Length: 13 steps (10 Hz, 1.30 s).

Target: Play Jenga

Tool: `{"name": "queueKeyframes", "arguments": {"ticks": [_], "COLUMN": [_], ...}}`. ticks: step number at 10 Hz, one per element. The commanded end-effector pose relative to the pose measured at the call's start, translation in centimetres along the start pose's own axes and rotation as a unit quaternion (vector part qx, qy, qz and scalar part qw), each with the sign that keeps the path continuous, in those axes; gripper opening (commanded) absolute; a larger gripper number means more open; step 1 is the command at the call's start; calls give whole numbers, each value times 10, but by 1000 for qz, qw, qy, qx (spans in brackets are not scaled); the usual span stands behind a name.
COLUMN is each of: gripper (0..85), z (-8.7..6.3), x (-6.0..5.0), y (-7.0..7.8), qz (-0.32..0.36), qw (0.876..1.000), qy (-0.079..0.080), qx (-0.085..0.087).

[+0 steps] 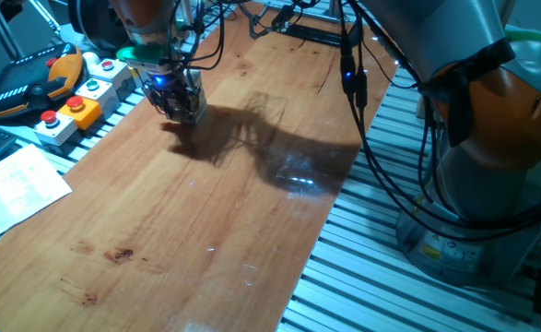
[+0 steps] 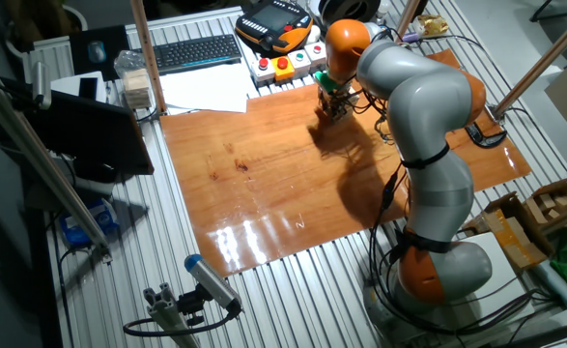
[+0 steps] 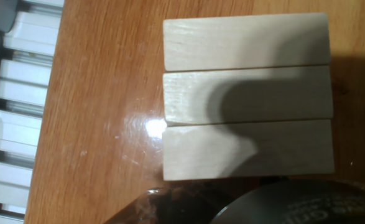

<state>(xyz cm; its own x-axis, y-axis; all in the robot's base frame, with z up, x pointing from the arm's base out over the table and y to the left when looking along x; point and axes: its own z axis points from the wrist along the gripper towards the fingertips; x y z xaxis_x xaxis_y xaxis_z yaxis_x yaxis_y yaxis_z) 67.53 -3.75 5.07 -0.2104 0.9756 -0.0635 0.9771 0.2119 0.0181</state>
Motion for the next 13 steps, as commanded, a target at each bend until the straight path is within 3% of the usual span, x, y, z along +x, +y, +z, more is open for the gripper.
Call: {"name": "queueKeyframes", "arguments": {"ticks": [1, 6, 8, 13], "gripper": [437, 267, 300, 290], "z": [0, 1, 1, 1], "x": [0, 0, 0, 0], "y": [0, 0, 1, 1], "qz": [0, -3, -3, -1], "qw": [1000, 1000, 1000, 1000], "qy": [0, 0, 1, 2], "qx": [0, 1, 3, 3]}}
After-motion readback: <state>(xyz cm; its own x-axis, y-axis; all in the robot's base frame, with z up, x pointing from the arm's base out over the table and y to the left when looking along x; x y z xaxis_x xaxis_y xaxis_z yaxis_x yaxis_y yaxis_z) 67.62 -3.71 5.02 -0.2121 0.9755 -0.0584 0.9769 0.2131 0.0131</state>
